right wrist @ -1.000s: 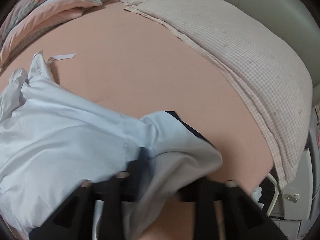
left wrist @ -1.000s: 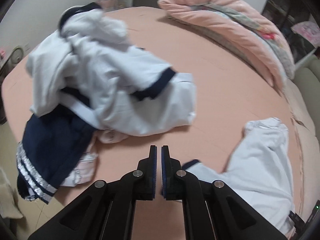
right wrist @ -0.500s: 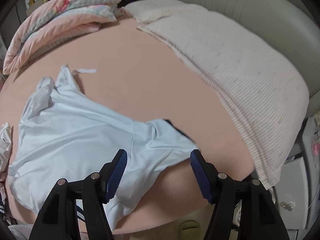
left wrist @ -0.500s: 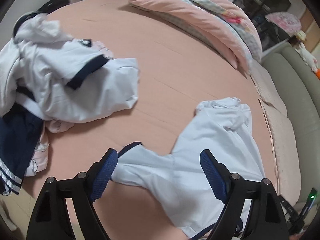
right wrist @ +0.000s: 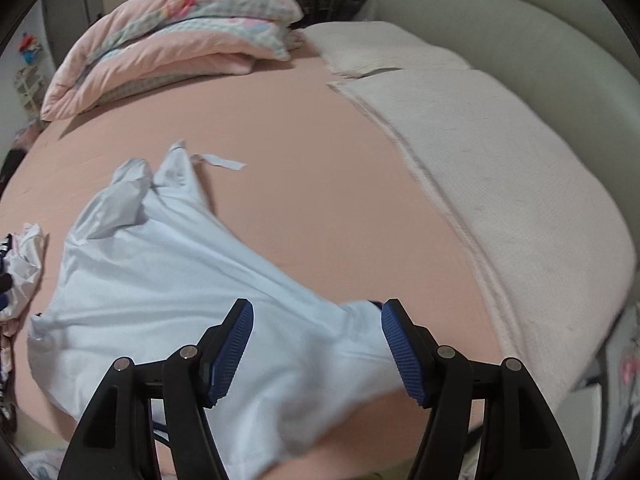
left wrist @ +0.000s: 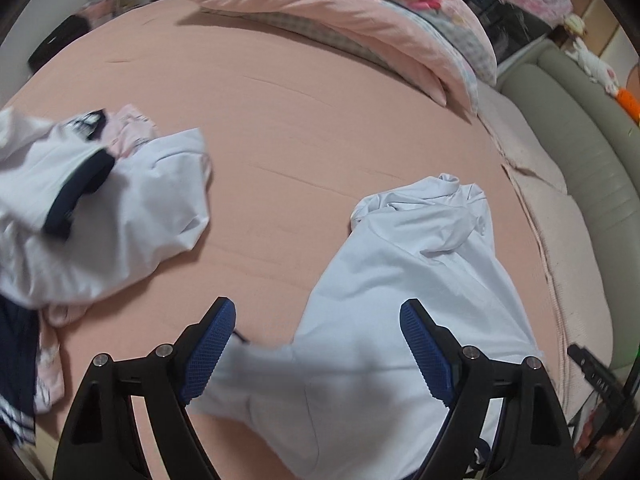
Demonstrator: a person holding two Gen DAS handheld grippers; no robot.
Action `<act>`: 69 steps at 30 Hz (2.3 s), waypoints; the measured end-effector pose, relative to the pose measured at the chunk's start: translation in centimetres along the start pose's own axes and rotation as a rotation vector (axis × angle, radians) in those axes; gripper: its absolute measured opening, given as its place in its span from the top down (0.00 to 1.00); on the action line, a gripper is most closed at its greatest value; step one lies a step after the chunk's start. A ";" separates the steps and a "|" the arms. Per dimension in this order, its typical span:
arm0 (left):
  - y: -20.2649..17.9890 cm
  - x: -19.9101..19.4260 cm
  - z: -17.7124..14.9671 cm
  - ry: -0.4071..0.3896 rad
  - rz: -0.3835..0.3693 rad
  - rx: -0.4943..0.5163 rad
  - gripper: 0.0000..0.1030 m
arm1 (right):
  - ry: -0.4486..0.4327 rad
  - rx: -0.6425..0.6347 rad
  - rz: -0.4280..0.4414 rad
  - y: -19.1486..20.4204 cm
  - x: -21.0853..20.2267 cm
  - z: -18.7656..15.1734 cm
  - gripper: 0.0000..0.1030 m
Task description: Fold clothes
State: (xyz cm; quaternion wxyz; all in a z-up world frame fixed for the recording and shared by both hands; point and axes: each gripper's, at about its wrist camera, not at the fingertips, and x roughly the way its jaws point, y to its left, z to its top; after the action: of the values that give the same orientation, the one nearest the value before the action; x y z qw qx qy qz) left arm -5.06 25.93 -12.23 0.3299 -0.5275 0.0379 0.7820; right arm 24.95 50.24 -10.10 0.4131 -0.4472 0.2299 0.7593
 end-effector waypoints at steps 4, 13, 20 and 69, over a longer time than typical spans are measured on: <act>-0.4 1.6 2.0 0.023 -0.027 0.022 0.18 | 0.017 0.000 0.065 1.2 1.9 1.9 0.36; -2.1 5.6 6.3 0.063 -0.027 0.115 0.18 | 0.059 -0.014 0.172 4.0 6.8 6.8 0.36; -4.5 8.0 8.2 0.106 -0.063 0.175 0.18 | 0.103 -0.056 0.243 6.8 9.8 9.4 0.36; -11.6 16.4 8.6 0.287 -0.148 0.286 0.61 | 0.247 -0.185 0.389 14.2 20.4 13.5 0.42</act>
State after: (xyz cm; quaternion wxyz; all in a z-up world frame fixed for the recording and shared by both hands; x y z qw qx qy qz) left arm -9.18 46.31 -18.97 0.4490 -0.5827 0.1561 0.6591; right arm 1.22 60.67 -21.42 0.1853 -0.5197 0.2899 0.7820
